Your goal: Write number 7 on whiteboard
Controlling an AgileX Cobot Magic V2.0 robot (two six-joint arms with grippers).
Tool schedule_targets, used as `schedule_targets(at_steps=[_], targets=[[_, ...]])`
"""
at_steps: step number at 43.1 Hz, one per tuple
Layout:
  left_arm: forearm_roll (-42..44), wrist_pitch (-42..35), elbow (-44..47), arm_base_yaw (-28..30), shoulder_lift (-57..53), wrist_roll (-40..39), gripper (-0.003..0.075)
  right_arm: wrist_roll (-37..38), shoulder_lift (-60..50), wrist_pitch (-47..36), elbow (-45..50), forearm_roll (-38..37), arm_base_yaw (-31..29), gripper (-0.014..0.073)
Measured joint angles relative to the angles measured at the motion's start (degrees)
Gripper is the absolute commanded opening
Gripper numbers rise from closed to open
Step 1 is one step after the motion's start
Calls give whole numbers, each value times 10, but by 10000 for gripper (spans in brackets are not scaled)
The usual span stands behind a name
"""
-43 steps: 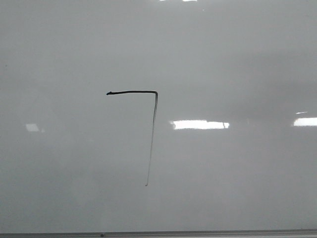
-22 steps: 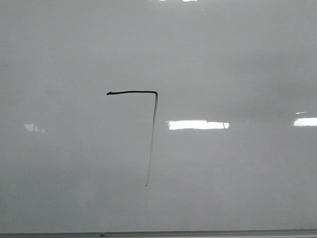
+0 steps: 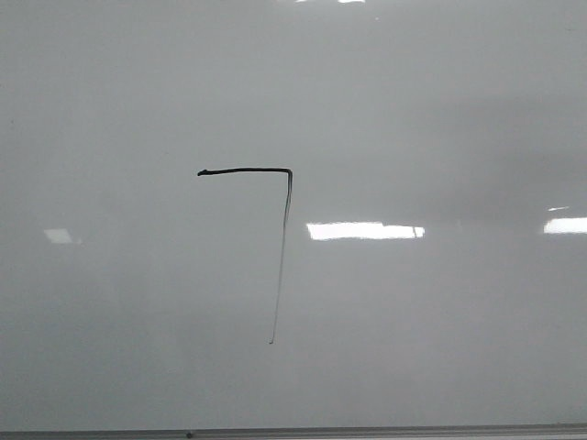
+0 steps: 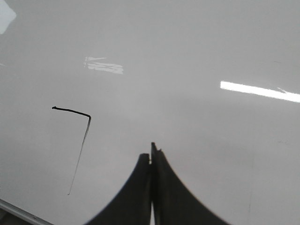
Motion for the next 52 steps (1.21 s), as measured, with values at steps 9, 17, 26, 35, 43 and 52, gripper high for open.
schedule_targets(at_steps=[9, 17, 26, 35, 43, 52], targets=[[-29, -2, 0, 0, -6, 0, -20, 0, 0, 0, 0, 0, 0, -69], [-31, -3, 0, 0, -6, 0, -20, 0, 0, 1, 0, 0, 0, -69], [-33, -11, 0, 0, -6, 0, -20, 0, 0, 1, 0, 0, 0, -69], [167, -37, 6, 0, -8, -221, -20, 0, 0, 2, 0, 0, 0, -69], [432, -61, 46, 0, -10, -502, -21, 0, 0, 3, 0, 0, 0, -69], [493, -154, 140, 0, -19, -545, -20, 0, 0, 4, 0, 0, 0, -69]])
